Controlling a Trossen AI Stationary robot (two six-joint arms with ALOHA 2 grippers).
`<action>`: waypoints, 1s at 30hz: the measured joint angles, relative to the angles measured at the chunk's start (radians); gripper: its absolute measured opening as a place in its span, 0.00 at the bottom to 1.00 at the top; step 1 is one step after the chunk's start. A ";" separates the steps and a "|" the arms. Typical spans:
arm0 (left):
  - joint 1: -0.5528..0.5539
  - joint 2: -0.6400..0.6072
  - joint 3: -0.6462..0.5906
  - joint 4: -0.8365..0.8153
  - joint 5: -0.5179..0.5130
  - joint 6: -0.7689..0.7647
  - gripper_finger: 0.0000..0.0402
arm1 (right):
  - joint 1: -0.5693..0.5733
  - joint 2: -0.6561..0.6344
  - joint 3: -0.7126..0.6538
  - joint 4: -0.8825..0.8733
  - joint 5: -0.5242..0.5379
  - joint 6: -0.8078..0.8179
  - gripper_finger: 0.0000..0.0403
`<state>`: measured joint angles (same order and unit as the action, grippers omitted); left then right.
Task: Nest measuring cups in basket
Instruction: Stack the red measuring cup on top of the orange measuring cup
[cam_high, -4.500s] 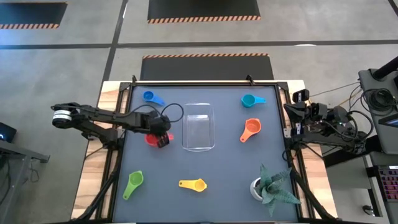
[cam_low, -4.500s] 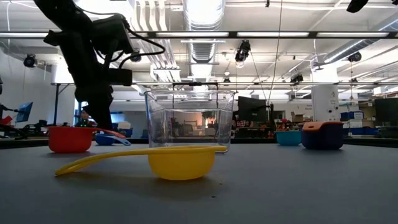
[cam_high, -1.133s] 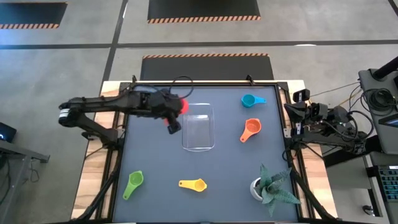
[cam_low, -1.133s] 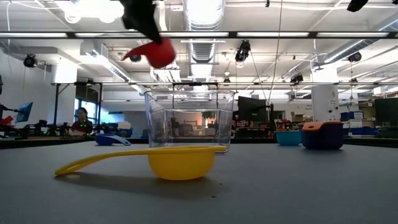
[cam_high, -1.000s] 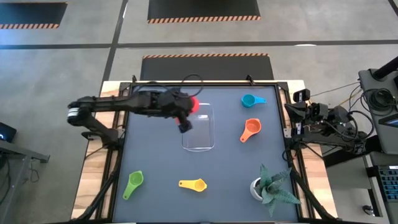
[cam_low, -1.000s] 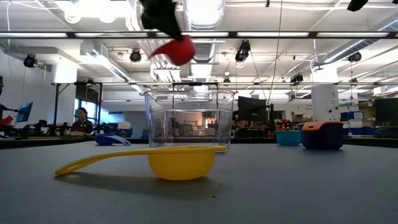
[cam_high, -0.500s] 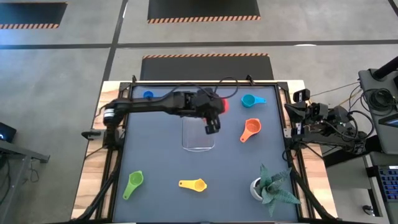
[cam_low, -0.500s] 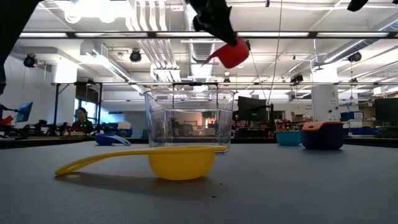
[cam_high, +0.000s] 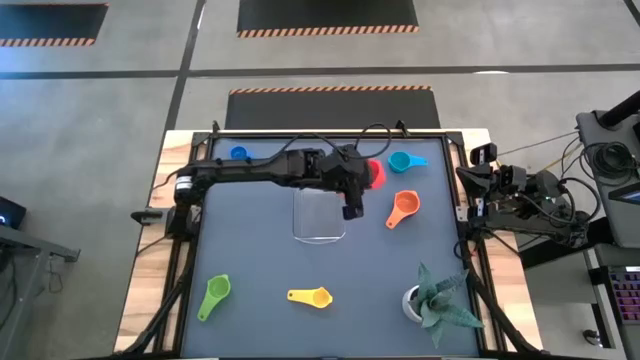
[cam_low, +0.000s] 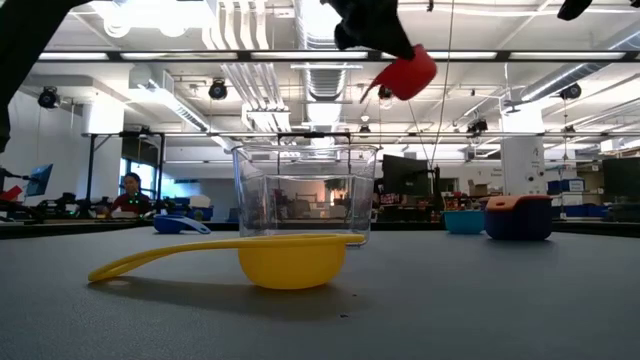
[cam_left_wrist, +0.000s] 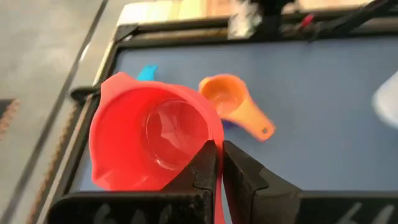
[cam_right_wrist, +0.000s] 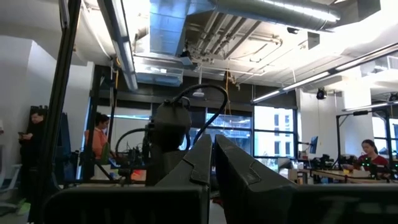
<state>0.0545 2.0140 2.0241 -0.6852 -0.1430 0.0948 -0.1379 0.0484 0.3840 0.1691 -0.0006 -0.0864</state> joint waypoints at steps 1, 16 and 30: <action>-0.002 0.004 -0.007 0.024 0.004 0.000 0.00 | 0.000 0.000 0.000 0.000 0.000 0.000 0.02; -0.018 0.131 -0.033 0.243 0.058 0.001 0.00 | 0.000 -0.002 0.000 0.008 -0.003 0.008 0.02; -0.018 0.316 0.163 0.249 0.078 0.045 0.00 | 0.000 -0.002 0.000 0.008 -0.003 0.006 0.02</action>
<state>0.0360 2.3304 2.1868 -0.4362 -0.0651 0.1400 -0.1379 0.0467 0.3840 0.1772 -0.0032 -0.0803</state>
